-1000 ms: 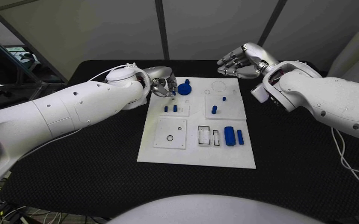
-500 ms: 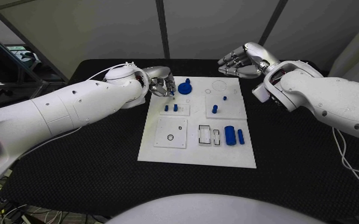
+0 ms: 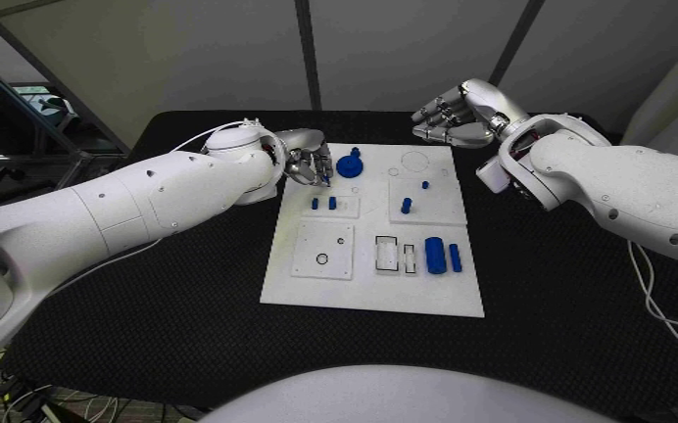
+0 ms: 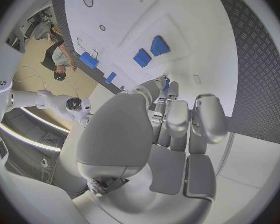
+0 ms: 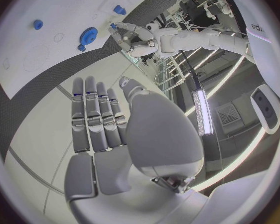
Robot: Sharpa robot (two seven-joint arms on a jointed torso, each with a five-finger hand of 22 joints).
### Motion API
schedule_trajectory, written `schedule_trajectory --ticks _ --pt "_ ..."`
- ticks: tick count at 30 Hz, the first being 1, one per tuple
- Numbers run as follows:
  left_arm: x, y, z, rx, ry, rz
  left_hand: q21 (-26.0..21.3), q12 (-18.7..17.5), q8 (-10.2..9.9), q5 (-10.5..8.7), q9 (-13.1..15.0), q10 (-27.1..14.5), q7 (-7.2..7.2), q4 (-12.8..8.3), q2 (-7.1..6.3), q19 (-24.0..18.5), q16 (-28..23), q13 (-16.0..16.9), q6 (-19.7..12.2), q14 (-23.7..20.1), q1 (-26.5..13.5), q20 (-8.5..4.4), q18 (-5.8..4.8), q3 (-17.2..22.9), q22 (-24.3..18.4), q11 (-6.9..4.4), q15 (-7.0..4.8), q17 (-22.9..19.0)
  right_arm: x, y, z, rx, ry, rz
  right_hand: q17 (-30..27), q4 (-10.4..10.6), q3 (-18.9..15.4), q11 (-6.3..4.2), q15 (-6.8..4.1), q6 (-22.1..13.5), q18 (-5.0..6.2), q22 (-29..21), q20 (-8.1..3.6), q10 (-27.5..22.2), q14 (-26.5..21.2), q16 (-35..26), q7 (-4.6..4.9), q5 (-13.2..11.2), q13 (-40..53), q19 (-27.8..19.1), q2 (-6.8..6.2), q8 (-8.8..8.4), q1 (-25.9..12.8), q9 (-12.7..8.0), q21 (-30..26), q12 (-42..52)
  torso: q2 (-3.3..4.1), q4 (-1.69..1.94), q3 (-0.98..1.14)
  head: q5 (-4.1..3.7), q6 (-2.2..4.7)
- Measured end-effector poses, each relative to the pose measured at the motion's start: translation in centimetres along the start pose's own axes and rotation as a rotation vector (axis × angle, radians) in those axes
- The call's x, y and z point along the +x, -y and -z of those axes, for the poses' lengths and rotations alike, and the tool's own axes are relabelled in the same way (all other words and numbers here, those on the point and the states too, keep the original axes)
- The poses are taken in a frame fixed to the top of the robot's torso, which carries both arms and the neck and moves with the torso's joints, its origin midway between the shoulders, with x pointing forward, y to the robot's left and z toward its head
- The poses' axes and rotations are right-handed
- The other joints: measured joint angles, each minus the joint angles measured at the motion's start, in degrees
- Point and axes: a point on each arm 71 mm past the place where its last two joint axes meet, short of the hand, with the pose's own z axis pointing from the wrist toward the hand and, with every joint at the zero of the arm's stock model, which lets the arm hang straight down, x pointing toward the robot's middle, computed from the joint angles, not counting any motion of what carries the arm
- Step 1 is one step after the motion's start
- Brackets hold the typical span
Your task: Assemble the parts on the task board
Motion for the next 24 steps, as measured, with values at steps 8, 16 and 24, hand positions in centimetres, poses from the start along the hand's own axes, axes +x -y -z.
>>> schedule_trajectory --ticks 8,16,24 --pt "0.37 0.03 -0.15 -0.003 -0.015 0.002 0.0 0.0 -0.17 0.0 -0.05 0.21 0.0 0.0 0.0 0.0 0.0 0.1 0.0 0.0 0.0 0.0 0.01 0.0 0.0 -0.21 0.0 0.0 0.02 -0.02 -0.01 0.0 -0.001 0.0 0.0 0.0 0.0 0.0 0.0 0.0 0.0 0.0 0.0 0.0 0.0 0.0 0.0 0.0 0.0 0.0 0.0 0.0 0.0 0.0 0.0 0.0 -0.01 0.0 -0.01 -0.06 -0.08" --pt "0.54 0.22 -0.36 -0.001 -0.024 0.003 0.0 0.0 -0.17 0.0 -0.05 0.21 -0.21 -0.15 -0.22 0.0 0.0 0.15 0.21 0.0 -0.22 0.0 0.0 0.15 0.0 -0.21 0.0 -0.13 0.04 -0.04 -0.01 -0.001 -0.001 -0.001 0.01 0.0 0.0 0.0 0.0 0.0 0.0 0.0 0.0 0.0 0.0 0.0 0.0 0.0 0.0 0.0 0.0 0.0 0.0 0.0 0.0 0.0 0.0 0.0 -0.01 -0.12 -0.21" --pt "0.71 0.21 -0.57 -0.004 -0.03 0.004 0.0 0.0 -0.17 0.0 -0.05 0.21 -0.21 -0.15 -0.22 0.0 0.0 0.15 0.2 0.0 -0.22 0.0 0.0 0.15 0.0 -0.21 0.0 -0.24 0.04 -0.05 -0.01 -0.001 -0.001 -0.001 0.01 0.0 0.0 0.0 0.0 0.0 0.0 0.01 0.0 0.0 0.0 0.0 0.0 0.0 0.0 0.0 0.0 0.0 0.0 0.0 0.0 0.0 0.0 0.0 -0.01 -0.14 -0.22"
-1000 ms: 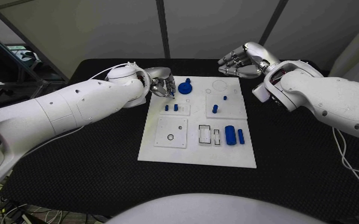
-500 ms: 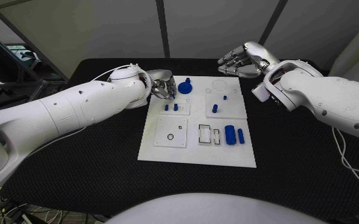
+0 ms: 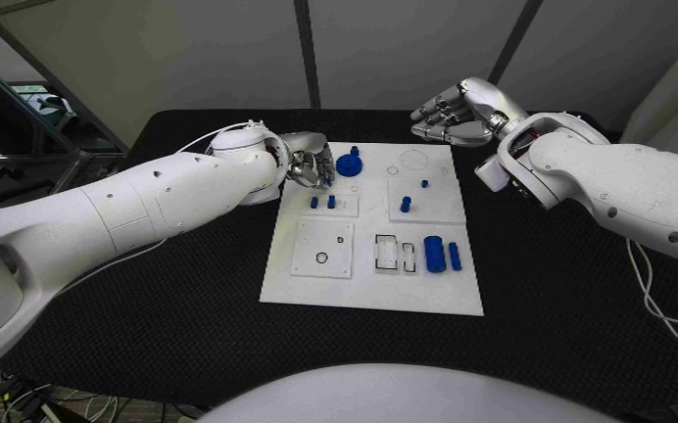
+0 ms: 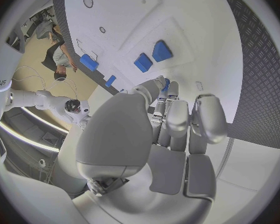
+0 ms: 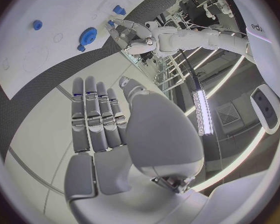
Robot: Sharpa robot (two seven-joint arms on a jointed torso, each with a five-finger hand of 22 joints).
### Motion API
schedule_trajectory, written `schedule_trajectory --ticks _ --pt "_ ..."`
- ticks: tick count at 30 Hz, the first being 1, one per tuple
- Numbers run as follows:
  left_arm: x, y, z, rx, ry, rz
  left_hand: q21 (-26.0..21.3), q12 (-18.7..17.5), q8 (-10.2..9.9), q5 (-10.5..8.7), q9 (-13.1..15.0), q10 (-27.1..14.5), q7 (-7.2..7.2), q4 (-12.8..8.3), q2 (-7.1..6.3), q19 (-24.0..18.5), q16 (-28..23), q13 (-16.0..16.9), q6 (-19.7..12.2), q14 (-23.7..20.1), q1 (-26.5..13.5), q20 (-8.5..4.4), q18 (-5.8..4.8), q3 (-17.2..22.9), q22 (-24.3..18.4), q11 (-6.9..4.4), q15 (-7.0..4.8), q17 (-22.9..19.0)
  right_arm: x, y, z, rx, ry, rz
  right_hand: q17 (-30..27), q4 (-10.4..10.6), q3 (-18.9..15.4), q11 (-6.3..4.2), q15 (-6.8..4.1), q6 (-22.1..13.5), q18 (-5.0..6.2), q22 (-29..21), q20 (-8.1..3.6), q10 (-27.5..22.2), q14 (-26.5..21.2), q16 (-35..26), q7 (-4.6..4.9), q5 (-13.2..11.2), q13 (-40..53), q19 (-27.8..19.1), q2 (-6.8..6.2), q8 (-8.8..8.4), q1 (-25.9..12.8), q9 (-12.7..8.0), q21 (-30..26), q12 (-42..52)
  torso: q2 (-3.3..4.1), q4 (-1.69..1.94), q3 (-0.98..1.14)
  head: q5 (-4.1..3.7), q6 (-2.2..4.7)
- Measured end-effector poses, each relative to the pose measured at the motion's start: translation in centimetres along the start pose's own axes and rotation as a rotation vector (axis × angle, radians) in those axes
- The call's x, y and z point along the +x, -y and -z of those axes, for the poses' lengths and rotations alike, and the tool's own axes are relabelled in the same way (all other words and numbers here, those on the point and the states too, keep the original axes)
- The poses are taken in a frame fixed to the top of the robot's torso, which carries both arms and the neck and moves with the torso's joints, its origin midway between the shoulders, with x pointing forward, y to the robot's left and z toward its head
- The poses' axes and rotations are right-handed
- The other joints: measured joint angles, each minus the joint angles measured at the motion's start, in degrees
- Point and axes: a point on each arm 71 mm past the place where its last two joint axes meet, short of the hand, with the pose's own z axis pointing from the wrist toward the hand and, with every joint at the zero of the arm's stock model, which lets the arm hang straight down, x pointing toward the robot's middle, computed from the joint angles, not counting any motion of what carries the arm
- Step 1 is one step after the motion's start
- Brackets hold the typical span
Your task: Assemble the parts on the task board
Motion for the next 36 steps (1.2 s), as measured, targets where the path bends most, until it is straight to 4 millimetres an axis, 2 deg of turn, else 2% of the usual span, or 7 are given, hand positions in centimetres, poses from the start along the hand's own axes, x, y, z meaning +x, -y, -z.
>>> schedule_trajectory --ticks 10,14,21,33,36 --pt "0.1 0.1 -0.17 0.0 -0.004 0.001 0.0 0.0 0.0 0.0 0.0 0.62 -0.2 0.0 0.23 0.0 0.0 0.23 0.2 0.0 -0.23 0.0 0.0 0.0 0.0 -0.21 0.0 -0.05 0.0 -0.01 0.01 0.0 0.0 0.0 -0.05 0.0 0.0 0.0 0.0 0.0 0.0 -0.09 0.0 0.0 0.0 0.0 0.0 0.0 0.0 0.0 0.0 0.0 0.0 0.0 0.0 0.0 -0.01 0.01 0.0 -0.08 0.01" --pt "0.11 0.12 -0.22 0.0 -0.006 0.001 0.0 0.0 -0.37 0.0 -0.14 0.62 -0.2 0.0 -0.1 0.0 0.0 0.32 0.2 0.0 -0.74 0.0 0.0 0.0 0.0 -0.21 0.0 -0.21 0.01 -0.02 0.01 0.0 -0.001 0.0 -0.05 0.0 0.0 0.0 0.0 0.0 0.0 -0.09 0.0 0.0 0.0 0.0 0.0 0.0 0.0 0.0 0.0 0.0 0.0 0.0 0.0 0.0 -0.01 0.01 0.0 -0.09 0.04" --pt "0.16 0.12 -0.29 -0.001 -0.009 0.001 0.0 -0.67 -3.13 0.0 -1.36 -0.14 -0.07 -0.11 -0.74 0.0 0.0 0.57 -3.62 0.0 -1.83 0.0 0.0 -0.11 0.0 -0.28 0.0 -0.73 0.02 -0.02 0.01 0.0 -0.001 0.0 -0.05 0.0 0.0 0.0 0.0 0.0 0.0 -0.09 0.0 0.0 0.0 0.0 0.0 0.0 0.0 0.0 0.0 0.0 0.0 0.0 0.0 0.0 -0.03 0.02 0.01 -0.13 0.02" --pt "0.17 -0.1 -0.24 -0.009 -0.012 0.0 -0.32 -0.88 -4.13 0.0 -2.04 -0.97 0.06 -0.39 -1.13 0.0 0.0 0.72 -5.36 0.0 -2.64 0.0 0.0 -0.39 -0.01 0.14 0.0 -1.22 -0.02 0.01 0.03 0.001 -0.001 0.0 -0.08 0.0 0.0 -0.21 0.0 0.0 0.0 -0.17 -0.13 -0.21 0.0 0.0 0.0 0.0 0.0 0.13 0.0 0.0 0.0 0.0 -0.22 0.0 -0.06 0.03 0.0 -0.21 0.1" --pt "0.16 -0.17 -0.21 -0.011 -0.012 0.001 -0.32 -1.07 -4.47 0.0 -2.28 -1.17 0.01 -0.41 -1.13 0.0 0.0 0.73 -5.76 0.0 -2.64 0.0 0.0 -0.41 0.0 -0.06 0.0 -1.27 -0.03 0.03 0.03 0.002 -0.001 0.0 -0.09 0.0 0.0 -0.21 0.0 0.0 -0.01 -0.17 -0.22 -0.21 0.0 0.0 0.0 0.0 0.0 0.22 0.0 0.0 0.0 0.0 -0.22 0.0 -0.06 0.03 -0.02 -0.21 0.11"
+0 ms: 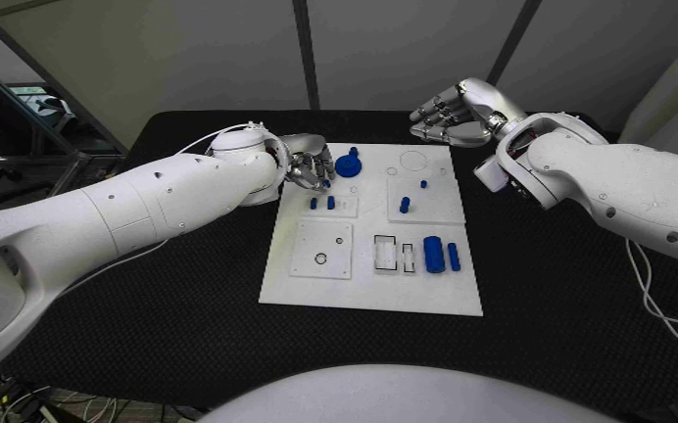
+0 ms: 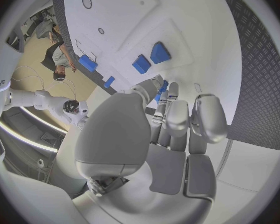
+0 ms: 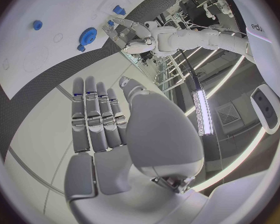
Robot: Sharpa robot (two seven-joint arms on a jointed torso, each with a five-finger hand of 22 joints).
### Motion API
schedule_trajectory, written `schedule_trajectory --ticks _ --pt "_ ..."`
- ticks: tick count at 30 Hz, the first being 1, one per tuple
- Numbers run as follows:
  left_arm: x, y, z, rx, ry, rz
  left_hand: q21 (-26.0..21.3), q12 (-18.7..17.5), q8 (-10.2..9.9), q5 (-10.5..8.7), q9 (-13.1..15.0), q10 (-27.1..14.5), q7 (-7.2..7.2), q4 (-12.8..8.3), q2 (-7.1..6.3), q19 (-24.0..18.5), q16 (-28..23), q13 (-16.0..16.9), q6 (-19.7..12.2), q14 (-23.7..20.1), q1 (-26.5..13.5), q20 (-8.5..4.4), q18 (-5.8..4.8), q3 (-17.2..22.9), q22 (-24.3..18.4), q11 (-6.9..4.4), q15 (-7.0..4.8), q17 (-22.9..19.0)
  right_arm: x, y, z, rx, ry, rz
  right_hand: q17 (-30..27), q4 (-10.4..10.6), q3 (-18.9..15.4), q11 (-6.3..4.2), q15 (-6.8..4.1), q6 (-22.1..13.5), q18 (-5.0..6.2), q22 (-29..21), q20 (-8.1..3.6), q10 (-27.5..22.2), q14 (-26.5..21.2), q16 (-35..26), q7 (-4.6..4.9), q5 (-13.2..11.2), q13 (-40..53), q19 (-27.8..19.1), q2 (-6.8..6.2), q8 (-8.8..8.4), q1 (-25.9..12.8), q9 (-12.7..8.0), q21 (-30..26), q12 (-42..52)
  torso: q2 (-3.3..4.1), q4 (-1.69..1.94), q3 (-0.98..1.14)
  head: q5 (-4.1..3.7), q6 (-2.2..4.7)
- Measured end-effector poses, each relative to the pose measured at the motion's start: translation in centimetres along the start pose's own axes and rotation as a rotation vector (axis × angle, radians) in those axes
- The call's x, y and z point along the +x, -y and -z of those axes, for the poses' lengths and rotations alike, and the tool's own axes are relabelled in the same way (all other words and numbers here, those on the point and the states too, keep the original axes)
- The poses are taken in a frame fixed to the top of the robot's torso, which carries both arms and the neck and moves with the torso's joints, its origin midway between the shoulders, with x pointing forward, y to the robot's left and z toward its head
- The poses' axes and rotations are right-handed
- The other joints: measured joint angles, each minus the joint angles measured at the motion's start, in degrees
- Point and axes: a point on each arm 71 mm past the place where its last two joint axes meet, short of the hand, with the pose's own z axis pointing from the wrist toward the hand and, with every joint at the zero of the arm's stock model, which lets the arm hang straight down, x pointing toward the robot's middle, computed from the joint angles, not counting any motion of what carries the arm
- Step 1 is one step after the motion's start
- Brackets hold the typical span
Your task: Assemble the parts on the task board
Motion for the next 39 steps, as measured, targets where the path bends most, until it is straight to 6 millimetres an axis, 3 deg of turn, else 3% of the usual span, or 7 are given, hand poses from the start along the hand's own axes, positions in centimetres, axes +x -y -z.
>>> schedule_trajectory --ticks 19,23,26,31,33,36,39 --pt "-0.5 -1.4 0.9 -0.026 0.019 0.014 -0.89 -0.74 -0.64 0.0 -0.49 -2.18 -0.3 0.4 -0.6 0.0 0.0 0.28 -1.12 -0.2 -1.67 0.0 0.0 -2.13 0.0 0.5 0.2 -1.03 -0.3 0.6 0.2 0.03 -0.005 0.015 0.02 -0.59 -0.08 0.26 0.21 0.0 0.0 -0.06 -0.15 -0.79 0.8 0.15 0.0 -0.07 0.0 1.12 0.0 0.0 0.0 0.0 0.0 0.0 0.01 0.01 -0.02 -0.01 0.03" --pt "-1.5 -2.5 1.7 -0.038 0.046 0.056 -2.03 -1.31 -0.64 0.0 -0.6 -3.93 -0.1 0.33 -0.61 -0.42 0.0 0.26 -1.32 -0.4 -1.66 0.42 -0.01 -3.01 0.0 0.82 0.4 -1.54 -0.5 1.0 0.4 0.052 -0.02 0.053 1.36 -1.85 -0.08 -0.2 -1.21 0.1 0.0 1.02 -1.55 -1.25 6.2 2.67 -0.1 -0.69 0.0 5.07 0.45 0.0 1.1 0.0 2.27 0.0 -0.02 0.02 -0.02 -0.08 0.18" --pt "-2.2 -3.4 2.4 -0.045 0.071 0.097 -3.17 -1.55 -0.64 0.0 -0.62 -4.69 -0.1 0.4 -0.61 -0.63 0.0 0.14 -1.32 -0.61 -1.66 0.63 -0.01 -3.4 -0.32 1.01 0.61 -1.73 -0.6 1.2 0.6 0.065 -0.033 0.098 3.13 -2.8 -0.08 -0.98 -2.7 0.92 0.01 2.71 -3.1 -0.66 11.2 5.48 -0.92 -1.0 0.02 8.67 0.72 0.25 1.57 0.11 5.3 0.49 -0.05 0.01 0.0 -0.23 0.3" --pt "-3.3 -4.9 3.8 -0.043 0.123 0.201 -4.95 -0.81 0.68 0.0 -0.44 -3.97 0.72 0.39 0.18 -1.11 -0.3 0.42 0.66 -0.83 -1.65 1.0 -0.06 -3.71 -1.32 1.24 0.83 -2.39 -0.7 1.7 1.2 0.088 -0.06 0.223 8.73 -3.83 0.19 -2.56 -4.52 2.86 0.0 6.83 -5.33 1.58 12.38 14.39 -2.29 -1.0 0.2 12.28 0.68 0.67 2.2 0.21 11.6 1.21 -0.08 -0.03 0.0 -0.66 0.74" --pt "-3.6 -5.2 4.3 -0.03 0.147 0.258 -8.45 -0.14 1.56 0.0 -0.14 -3.32 0.85 0.39 1.04 -2.54 -2.61 0.64 2.19 -2.62 -1.28 1.0 0.0 -3.71 -3.34 1.3 0.89 -6.59 -0.4 1.9 1.4 0.092 -0.074 0.277 12.17 -4.3 0.66 -2.86 -4.63 3.28 0.0 10.66 -5.76 1.87 12.37 19.95 -2.7 -1.74 0.2 12.72 0.68 0.67 2.19 0.2 15.86 1.21 -0.09 -0.03 0.02 -1.32 1.05" --pt "-4.1 -5.6 5.1 0.008 0.191 0.384 -16.06 0.93 2.72 0.0 0.17 -2.69 0.84 0.39 1.77 -5.75 -8.43 1.0 4.04 -7.25 -0.79 1.08 -0.02 -3.71 -7.73 1.32 0.85 -16.28 0.2 2.0 1.7 0.094 -0.097 0.368 15.29 -4.27 1.67 -2.86 -4.63 3.36 0.0 19.65 -5.89 1.87 12.37 24.79 -2.79 -2.33 0.18 14.81 0.66 0.43 2.18 0.12 24.27 0.48 -0.09 -0.07 0.04 -2.4 1.51" --pt "-4.5 -5.3 5.8 0.065 0.232 0.547 -26.08 2.03 3.05 0.0 0.18 -2.36 0.81 -0.02 2.35 -10.41 -13.89 1.32 4.34 -12.06 -0.21 1.17 0.04 -3.29 -13.41 1.21 0.94 -24.28 0.9 2.2 2.0 0.093 -0.116 0.454 17.52 -4.09 2.26 -2.94 -4.63 3.36 -1.39 26.71 -5.72 1.02 12.37 28.37 -2.79 -2.55 0.08 16.62 -0.09 0.29 1.43 0.09 30.74 0.22 -0.05 -0.07 0.03 -3.56 1.91"
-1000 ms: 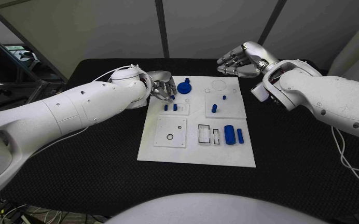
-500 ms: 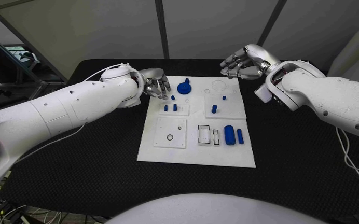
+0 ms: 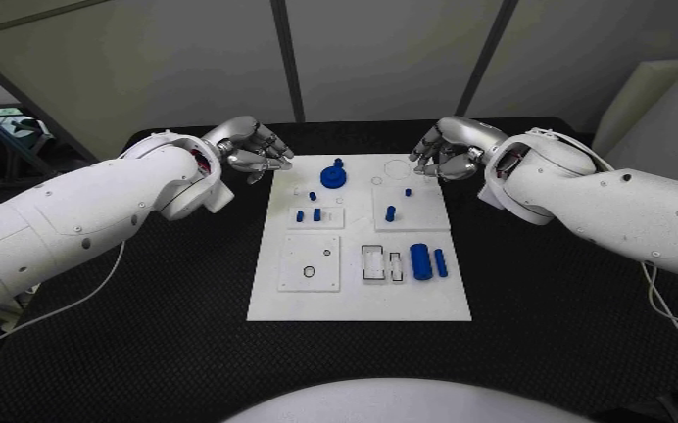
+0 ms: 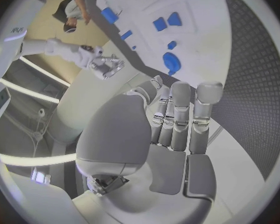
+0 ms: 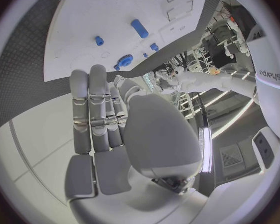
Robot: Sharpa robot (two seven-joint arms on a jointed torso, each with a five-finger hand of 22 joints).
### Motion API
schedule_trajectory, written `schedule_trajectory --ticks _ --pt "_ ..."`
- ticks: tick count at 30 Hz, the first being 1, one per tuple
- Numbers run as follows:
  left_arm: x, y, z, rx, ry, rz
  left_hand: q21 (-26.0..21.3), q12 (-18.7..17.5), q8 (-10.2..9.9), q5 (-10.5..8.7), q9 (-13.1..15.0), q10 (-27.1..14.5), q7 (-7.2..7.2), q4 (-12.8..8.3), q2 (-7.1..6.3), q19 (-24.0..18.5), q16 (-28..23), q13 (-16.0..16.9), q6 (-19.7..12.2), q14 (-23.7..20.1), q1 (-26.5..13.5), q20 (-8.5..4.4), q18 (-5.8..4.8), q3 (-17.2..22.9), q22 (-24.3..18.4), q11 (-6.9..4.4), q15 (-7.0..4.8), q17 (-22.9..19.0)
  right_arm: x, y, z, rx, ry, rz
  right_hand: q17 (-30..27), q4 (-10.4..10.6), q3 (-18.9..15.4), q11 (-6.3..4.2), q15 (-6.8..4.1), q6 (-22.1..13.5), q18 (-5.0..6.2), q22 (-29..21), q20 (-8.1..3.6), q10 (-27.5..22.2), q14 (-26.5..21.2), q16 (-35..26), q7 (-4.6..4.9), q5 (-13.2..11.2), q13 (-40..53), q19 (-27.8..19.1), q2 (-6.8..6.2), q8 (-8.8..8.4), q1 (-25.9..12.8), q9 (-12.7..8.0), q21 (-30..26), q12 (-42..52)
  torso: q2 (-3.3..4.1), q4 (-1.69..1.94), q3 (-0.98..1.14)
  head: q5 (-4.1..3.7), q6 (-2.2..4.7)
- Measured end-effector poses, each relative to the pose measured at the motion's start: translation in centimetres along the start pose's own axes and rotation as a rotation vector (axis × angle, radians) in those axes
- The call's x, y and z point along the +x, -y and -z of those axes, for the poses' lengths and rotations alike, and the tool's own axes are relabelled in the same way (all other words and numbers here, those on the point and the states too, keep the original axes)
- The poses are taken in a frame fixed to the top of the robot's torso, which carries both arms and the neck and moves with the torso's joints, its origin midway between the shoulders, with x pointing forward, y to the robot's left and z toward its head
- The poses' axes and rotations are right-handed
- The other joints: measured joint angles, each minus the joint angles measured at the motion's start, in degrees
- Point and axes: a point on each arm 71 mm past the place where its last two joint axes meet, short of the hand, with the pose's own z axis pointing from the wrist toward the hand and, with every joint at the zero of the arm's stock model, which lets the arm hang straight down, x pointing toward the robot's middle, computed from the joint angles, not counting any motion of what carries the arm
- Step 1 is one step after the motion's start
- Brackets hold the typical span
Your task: Assemble the parts on the task board
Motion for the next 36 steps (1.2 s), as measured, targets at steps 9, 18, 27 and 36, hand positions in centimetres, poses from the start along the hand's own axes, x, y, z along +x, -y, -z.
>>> schedule_trajectory --ticks 9,18,27,36 --pt "0.8 0.8 1.5 0.091 0.054 0.415 -8.83 1.71 0.33 0.0 -0.15 0.57 0.0 0.0 0.61 -3.84 -1.78 0.67 0.0 -2.07 0.14 0.16 4.44 0.0 -5.24 -0.22 0.06 -2.06 1.6 -0.3 0.1 0.001 -0.034 0.161 6.63 0.17 0.75 0.58 0.0 -0.63 -0.88 8.62 0.4 -2.19 0.0 8.2 0.2 -0.8 -0.05 1.39 -1.05 -0.29 -0.59 -0.05 7.77 -0.22 0.07 0.09 -0.16 -2.14 0.47" --pt "1.7 1.8 1.9 0.131 0.092 0.637 -9.42 2.37 0.55 0.0 -0.28 0.57 0.0 -0.15 0.6 -4.24 -2.3 0.85 -0.01 -2.79 0.15 0.16 0.97 -0.17 -5.73 -0.23 -0.04 -2.56 3.3 -0.8 -0.4 0.0 -0.07 0.223 10.34 -0.13 1.05 1.21 0.0 -1.81 -0.87 11.78 0.61 -4.0 0.0 12.63 0.66 -1.11 -0.12 1.59 -1.36 -0.29 -0.9 -0.11 10.6 -0.22 0.14 0.12 -0.16 -1.88 0.38" --pt "1.8 2.0 2.0 0.144 0.113 0.696 -9.65 2.65 0.55 0.0 -0.3 0.57 0.0 -0.15 0.6 -4.38 -2.3 0.9 -0.01 -3.0 0.15 0.02 1.07 -0.17 -5.83 -0.23 0.17 -2.65 4.2 -0.9 -0.9 0.006 -0.093 0.245 13.43 -0.47 1.39 1.2 0.22 -1.81 -1.77 14.42 1.05 -4.4 -0.21 16.1 0.66 -1.11 -0.12 2.03 -1.36 -0.29 -0.9 -0.11 12.78 -0.23 0.14 0.11 -0.12 -1.97 0.12" --pt "1.9 2.2 2.0 0.149 0.117 0.715 -9.65 2.65 0.55 0.0 -0.32 0.57 0.0 -0.15 0.6 -4.45 -2.3 0.95 -0.01 -3.0 0.15 -0.04 0.9 -0.17 -5.92 -0.23 0.17 -2.75 4.9 -0.9 -1.2 0.011 -0.119 0.252 19.72 -0.99 3.01 1.2 0.22 -1.81 -2.3 19.5 1.12 -4.4 -0.21 22.84 0.66 -1.63 -0.11 4.19 -1.25 -0.29 -0.79 -0.01 17.24 -0.22 0.11 0.11 -0.08 -1.6 -0.07"
